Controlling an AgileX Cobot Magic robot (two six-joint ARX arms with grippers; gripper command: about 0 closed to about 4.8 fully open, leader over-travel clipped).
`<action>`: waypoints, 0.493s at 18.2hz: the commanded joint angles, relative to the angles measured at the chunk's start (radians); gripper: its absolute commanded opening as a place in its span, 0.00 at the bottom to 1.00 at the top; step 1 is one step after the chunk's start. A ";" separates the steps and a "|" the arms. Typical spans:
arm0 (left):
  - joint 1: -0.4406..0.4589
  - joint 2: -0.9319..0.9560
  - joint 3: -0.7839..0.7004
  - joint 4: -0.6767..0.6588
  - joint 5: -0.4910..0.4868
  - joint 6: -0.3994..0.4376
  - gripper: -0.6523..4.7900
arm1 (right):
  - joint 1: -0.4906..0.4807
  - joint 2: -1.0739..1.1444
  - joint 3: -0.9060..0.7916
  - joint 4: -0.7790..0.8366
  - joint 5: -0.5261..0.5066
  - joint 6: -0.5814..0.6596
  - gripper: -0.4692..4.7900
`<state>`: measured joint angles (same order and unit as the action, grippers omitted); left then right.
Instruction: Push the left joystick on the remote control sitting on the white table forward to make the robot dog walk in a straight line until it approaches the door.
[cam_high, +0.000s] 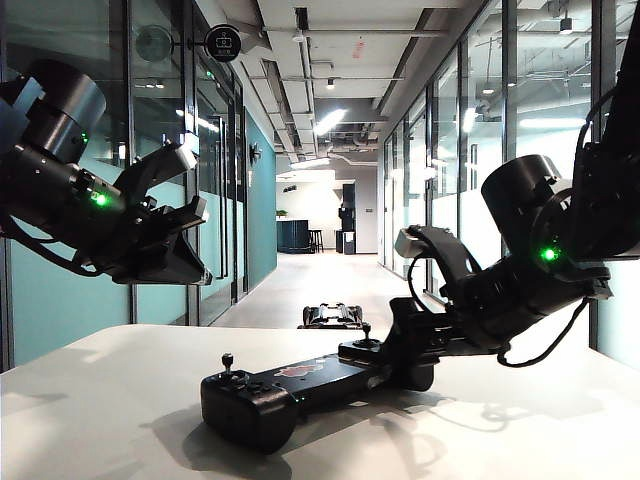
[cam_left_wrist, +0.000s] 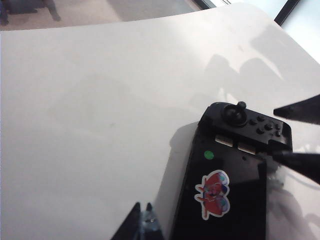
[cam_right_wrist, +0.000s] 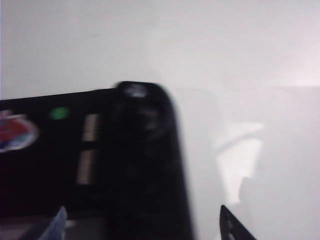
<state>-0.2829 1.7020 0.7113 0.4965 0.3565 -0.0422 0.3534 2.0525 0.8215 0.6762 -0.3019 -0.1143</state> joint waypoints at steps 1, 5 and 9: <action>-0.002 -0.001 0.005 0.007 0.007 -0.001 0.11 | 0.002 -0.005 0.003 0.016 -0.042 -0.018 0.83; -0.002 -0.001 0.005 0.007 0.016 -0.023 0.11 | 0.002 -0.003 0.003 0.014 -0.076 -0.042 0.82; -0.002 -0.001 0.005 0.007 0.026 -0.023 0.11 | 0.003 0.014 0.003 0.008 -0.082 -0.053 0.82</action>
<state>-0.2829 1.7023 0.7113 0.4965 0.3752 -0.0647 0.3534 2.0693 0.8215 0.6819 -0.3721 -0.1585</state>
